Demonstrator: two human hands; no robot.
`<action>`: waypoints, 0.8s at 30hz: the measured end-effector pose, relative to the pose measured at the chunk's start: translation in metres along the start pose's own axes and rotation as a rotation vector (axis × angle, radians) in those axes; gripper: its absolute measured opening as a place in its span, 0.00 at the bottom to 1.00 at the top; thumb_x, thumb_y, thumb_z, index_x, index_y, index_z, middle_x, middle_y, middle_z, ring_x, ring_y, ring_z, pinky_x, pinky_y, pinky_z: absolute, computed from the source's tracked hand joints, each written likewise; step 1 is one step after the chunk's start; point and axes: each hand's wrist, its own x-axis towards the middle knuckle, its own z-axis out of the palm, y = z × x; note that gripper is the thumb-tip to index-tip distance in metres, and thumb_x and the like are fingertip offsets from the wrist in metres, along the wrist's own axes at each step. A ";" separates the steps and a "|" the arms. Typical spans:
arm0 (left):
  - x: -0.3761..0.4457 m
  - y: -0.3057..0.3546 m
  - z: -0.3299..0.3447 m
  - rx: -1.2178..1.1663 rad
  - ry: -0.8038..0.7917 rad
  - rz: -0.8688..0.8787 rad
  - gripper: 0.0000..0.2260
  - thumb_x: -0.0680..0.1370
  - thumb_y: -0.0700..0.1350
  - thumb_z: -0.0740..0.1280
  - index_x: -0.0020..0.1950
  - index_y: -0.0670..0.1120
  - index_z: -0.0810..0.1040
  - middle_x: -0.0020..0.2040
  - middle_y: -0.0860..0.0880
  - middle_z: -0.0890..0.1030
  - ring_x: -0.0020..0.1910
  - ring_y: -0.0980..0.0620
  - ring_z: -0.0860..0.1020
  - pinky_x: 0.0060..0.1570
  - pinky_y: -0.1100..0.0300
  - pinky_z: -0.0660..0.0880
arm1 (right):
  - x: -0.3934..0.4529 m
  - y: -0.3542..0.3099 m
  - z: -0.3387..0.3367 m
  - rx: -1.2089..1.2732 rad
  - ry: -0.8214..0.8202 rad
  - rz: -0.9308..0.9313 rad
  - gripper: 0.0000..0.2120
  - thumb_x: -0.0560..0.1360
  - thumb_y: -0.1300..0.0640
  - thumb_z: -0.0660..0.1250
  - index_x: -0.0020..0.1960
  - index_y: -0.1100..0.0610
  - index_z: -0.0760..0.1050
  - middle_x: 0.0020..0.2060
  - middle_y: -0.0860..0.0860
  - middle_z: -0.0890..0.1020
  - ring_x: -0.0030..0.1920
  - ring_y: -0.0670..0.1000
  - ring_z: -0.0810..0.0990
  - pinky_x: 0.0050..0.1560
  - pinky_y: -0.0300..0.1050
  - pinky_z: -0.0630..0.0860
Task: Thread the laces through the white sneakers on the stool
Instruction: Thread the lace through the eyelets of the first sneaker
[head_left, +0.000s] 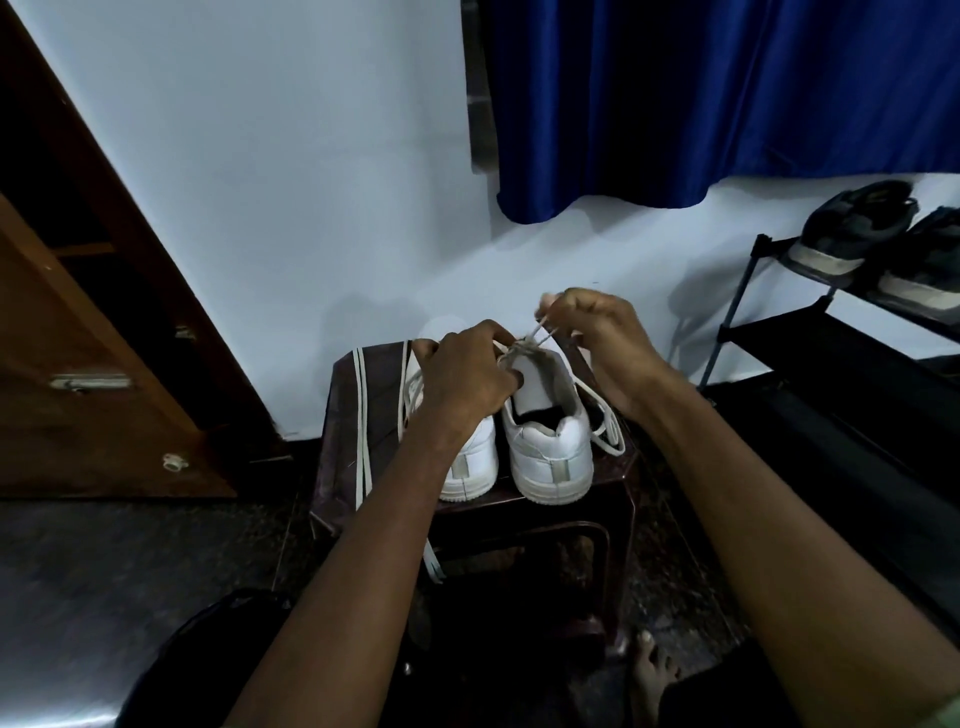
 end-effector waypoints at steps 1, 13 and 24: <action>0.000 0.000 0.000 0.006 0.001 -0.001 0.17 0.73 0.50 0.73 0.62 0.57 0.79 0.51 0.54 0.86 0.58 0.53 0.81 0.59 0.52 0.56 | 0.002 -0.003 -0.001 0.205 0.012 0.066 0.16 0.79 0.55 0.71 0.35 0.58 0.73 0.44 0.55 0.83 0.46 0.49 0.78 0.51 0.40 0.72; -0.001 0.004 0.001 0.031 0.020 0.007 0.18 0.74 0.49 0.72 0.63 0.57 0.79 0.51 0.54 0.86 0.59 0.52 0.80 0.51 0.54 0.51 | 0.000 -0.007 0.002 0.089 0.077 0.114 0.14 0.79 0.53 0.73 0.39 0.61 0.81 0.36 0.54 0.79 0.35 0.49 0.74 0.36 0.39 0.73; 0.000 0.002 0.003 0.027 0.029 0.012 0.18 0.73 0.50 0.72 0.63 0.57 0.79 0.51 0.55 0.86 0.60 0.52 0.80 0.53 0.53 0.52 | 0.005 -0.014 -0.011 0.669 -0.057 0.093 0.06 0.78 0.60 0.64 0.43 0.57 0.75 0.48 0.55 0.83 0.49 0.54 0.81 0.55 0.50 0.76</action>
